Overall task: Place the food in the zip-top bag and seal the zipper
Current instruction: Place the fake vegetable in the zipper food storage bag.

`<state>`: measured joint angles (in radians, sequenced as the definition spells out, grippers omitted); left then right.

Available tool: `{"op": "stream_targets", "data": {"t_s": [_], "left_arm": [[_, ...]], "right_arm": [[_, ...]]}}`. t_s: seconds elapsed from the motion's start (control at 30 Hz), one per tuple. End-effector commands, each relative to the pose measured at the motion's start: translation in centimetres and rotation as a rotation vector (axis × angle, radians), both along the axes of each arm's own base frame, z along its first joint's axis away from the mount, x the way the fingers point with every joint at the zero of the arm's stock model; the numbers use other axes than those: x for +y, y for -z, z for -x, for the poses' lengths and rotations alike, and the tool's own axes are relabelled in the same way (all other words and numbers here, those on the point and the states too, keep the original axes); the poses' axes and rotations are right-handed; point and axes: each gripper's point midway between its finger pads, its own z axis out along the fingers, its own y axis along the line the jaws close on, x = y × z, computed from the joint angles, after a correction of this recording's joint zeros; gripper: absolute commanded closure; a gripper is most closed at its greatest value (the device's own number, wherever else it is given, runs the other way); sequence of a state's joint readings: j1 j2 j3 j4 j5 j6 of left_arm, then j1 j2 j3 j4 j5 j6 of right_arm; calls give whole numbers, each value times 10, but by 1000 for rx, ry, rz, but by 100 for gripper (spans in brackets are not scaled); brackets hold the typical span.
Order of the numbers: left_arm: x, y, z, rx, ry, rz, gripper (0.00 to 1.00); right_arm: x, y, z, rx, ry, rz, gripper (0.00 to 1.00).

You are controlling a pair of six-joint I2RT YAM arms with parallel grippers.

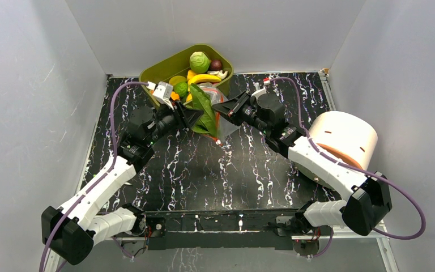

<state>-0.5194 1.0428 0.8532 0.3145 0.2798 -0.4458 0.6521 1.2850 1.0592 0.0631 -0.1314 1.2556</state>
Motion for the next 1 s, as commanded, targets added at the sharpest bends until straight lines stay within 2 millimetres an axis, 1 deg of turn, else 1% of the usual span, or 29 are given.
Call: {"op": "stream_targets", "data": {"t_s": [0.0,0.13,0.2,0.3,0.37,0.43,0.57,0.63,0.67,0.7,0.77,0.8,0.83,0.87,0.97], "left_arm": [[6,-4,-5,20,-43,-62,75],[8,8,-9,70,-54,-123,76],[11,19,-10,104,-64,-166,75],[13,25,-10,125,-71,-197,74],[12,23,-9,120,-61,-188,74],[6,17,-5,102,-28,-158,74],[-15,-1,9,64,110,-51,70],[-24,-6,15,53,168,-5,70],[-27,-4,16,67,184,7,70],[-29,1,16,82,193,3,70],[-27,18,12,140,170,-36,68],[-24,26,10,173,149,-61,64],[-22,28,9,187,138,-75,59],[-21,30,10,198,131,-84,57],[-15,22,10,181,103,-79,55]], "right_arm": [[5,-44,4,-103,-38,-60,100],[7,-45,2,-112,-41,-53,100],[6,-45,1,-119,-35,-42,100],[7,-39,-1,-122,-40,11,100],[9,-28,-3,-114,-48,75,100],[9,-12,-5,-100,-55,143,100],[11,10,-1,-64,-91,184,100],[12,12,2,-61,-105,177,100],[12,13,3,-61,-106,177,100],[12,12,4,-61,-107,177,100],[10,9,4,-70,-99,172,100],[9,6,4,-75,-93,166,100],[8,3,5,-81,-90,160,100],[7,0,5,-87,-84,152,100],[5,-9,5,-99,-71,134,100]]}}
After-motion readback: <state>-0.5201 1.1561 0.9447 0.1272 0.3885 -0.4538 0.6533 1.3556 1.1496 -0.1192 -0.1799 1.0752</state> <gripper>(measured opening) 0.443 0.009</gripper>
